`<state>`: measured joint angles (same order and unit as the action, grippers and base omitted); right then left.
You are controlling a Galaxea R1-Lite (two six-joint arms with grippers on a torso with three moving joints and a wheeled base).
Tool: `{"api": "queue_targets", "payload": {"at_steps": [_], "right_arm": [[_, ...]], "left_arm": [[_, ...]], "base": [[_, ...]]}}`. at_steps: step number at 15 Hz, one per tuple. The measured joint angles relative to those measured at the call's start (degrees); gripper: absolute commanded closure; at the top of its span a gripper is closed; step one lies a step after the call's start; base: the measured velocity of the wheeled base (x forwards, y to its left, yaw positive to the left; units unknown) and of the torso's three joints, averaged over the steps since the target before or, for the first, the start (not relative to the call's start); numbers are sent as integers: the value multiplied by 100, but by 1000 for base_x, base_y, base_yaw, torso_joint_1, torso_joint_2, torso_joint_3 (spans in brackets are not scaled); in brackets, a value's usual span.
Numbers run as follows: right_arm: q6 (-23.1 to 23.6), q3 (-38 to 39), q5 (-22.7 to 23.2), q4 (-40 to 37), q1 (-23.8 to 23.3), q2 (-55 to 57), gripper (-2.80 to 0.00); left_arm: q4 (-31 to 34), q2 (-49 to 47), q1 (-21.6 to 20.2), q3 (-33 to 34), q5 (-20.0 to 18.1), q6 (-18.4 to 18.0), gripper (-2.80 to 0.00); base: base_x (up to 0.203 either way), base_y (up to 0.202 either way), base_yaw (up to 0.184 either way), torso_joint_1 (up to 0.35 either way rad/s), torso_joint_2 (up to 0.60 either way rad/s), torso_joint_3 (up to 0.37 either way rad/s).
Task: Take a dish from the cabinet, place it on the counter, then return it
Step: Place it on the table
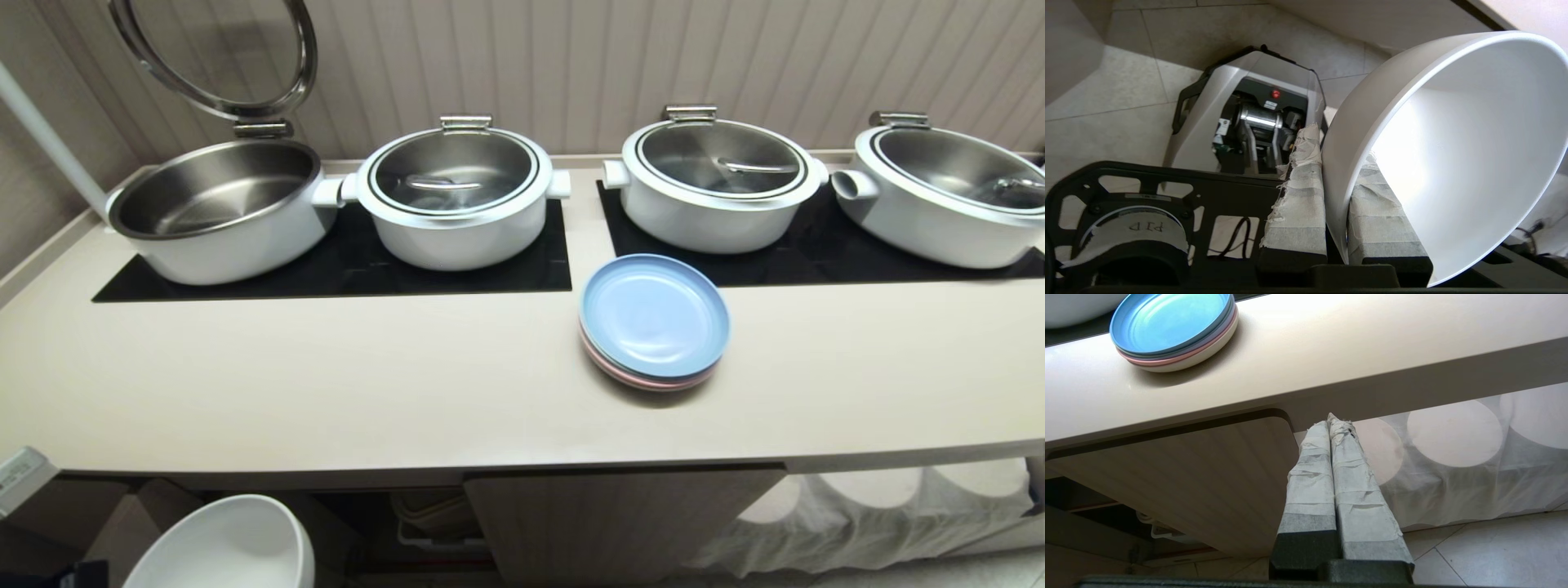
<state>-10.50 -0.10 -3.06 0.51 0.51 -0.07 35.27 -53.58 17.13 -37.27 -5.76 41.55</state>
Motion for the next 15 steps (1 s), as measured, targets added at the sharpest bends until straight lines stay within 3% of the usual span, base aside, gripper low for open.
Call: {"api": "queue_targets", "payload": {"at_steps": [2,8,15], "right_arm": [[2,0,1,0,0,0,0],[2,0,0,0,0,0,0],[2,0,1,0,0,0,0]], "left_arm": [[-117,-236,-21,-82,6,-176,0],[-496,-1236,-93,-638,22,-216,0],[-1307,-2537,-530,-1267,-54,-203,0]], "base": [[0,0,0,0,0,0],[0,0,0,0,0,0],[0,0,0,0,0,0]]}}
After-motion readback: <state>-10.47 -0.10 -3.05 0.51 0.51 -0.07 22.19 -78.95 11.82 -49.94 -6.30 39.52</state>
